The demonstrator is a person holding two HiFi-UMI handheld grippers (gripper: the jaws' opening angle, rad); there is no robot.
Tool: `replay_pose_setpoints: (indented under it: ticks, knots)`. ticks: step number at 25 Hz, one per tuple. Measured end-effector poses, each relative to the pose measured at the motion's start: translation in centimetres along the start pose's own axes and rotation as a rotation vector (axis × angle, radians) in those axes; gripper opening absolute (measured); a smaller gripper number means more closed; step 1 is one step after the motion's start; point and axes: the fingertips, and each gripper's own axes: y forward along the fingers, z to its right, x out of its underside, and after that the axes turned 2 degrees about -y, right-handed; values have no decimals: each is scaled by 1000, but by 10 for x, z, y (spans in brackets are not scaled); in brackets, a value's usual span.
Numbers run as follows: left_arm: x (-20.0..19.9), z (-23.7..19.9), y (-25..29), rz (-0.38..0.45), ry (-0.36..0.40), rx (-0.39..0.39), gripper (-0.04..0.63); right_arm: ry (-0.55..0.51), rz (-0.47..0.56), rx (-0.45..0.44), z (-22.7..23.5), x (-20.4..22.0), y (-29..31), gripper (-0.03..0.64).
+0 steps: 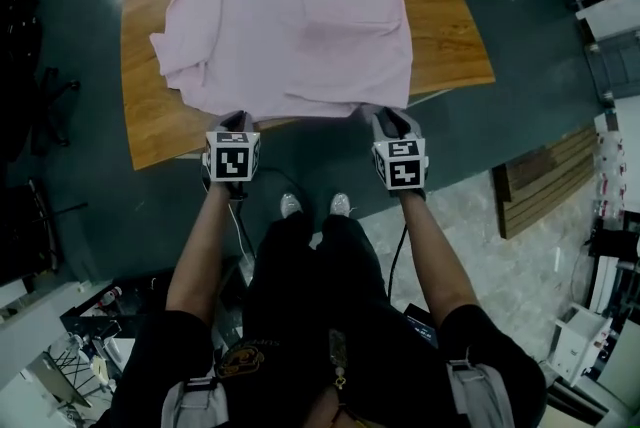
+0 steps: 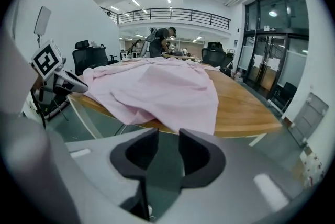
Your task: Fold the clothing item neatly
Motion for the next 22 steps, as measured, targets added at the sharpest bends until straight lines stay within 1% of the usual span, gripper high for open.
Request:
replay_pose_setpoints:
  ticks: [2, 5, 7, 10, 12, 13, 15, 19, 22]
  knots:
    - [-2, 4, -5, 6, 14, -18, 20, 4, -7, 30, 18, 6, -2, 140]
    - [3, 6, -11, -8, -7, -46, 19, 9, -22, 55, 43, 12, 0, 167]
    - [5, 5, -12, -15, -10, -70, 20, -4, -30, 46, 53, 14, 7, 167]
    - [9, 5, -14, -25, -18, -111, 19, -22, -64, -6, 56, 20, 16, 165]
    - [10, 5, -16, -29, -20, -135, 18, -49, -76, -28, 59, 21, 17, 30]
    - [10, 4, -17, -31, -23, -146, 18, -61, -75, -32, 62, 20, 15, 17]
    - [12, 2, -19, -35, -30, -171, 18, -65, -77, -26, 72, 22, 11, 15]
    - [16, 1, -24, -41, -43, -213, 19, -34, -91, 22, 107, 33, 0, 15]
    - [20, 2, -25, -55, -52, -229, 18, -33, -98, 38, 124, 37, -5, 15]
